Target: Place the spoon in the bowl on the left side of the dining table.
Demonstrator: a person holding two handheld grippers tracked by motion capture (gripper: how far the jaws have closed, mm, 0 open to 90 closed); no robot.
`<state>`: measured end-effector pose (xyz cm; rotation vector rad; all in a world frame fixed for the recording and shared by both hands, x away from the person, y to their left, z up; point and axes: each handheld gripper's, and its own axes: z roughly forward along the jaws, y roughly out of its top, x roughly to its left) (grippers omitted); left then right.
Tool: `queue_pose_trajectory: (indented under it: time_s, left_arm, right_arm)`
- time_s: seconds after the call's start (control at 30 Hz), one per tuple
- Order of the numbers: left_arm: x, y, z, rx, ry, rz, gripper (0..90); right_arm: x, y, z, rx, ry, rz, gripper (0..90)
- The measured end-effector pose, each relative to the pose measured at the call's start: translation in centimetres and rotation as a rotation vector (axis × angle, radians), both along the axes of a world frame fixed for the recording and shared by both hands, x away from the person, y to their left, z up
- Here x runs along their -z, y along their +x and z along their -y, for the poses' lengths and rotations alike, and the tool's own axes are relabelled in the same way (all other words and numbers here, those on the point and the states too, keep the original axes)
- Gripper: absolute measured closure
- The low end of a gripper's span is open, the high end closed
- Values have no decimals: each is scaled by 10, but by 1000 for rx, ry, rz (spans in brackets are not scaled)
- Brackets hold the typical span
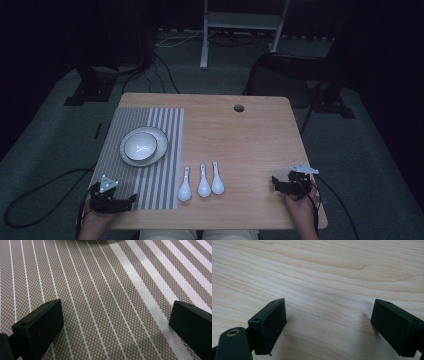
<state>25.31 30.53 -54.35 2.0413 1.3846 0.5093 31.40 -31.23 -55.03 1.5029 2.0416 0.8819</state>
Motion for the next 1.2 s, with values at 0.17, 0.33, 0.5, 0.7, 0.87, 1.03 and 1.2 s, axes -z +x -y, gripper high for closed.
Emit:
queue_pose_trajectory:
  time_s: [0.17,0.33,0.5,0.7,0.87,1.03,1.2]
  left_arm:
    - [-3,-8,-4,14,13,-17,0]
    - [-3,-9,-7,17,16,-33,0]
    - [-3,-7,-9,4,3,-31,0]
    - [-6,-5,-7,17,5,-44,0]
    - [-7,-2,-1,37,3,-64,8]
    - [-8,-1,3,24,13,-70,8]
    - [-12,0,5,39,9,-65,8]
  right_arm:
    - [0,0,0,-1,-1,0,123]
    - [0,0,0,0,0,0,123]
    - [0,0,0,-1,-1,1,123]
    - [0,0,0,0,-1,1,123]
    - [0,0,0,0,-1,1,123]
    - [0,0,0,0,-1,1,123]
    - [0,0,0,0,-1,1,123]
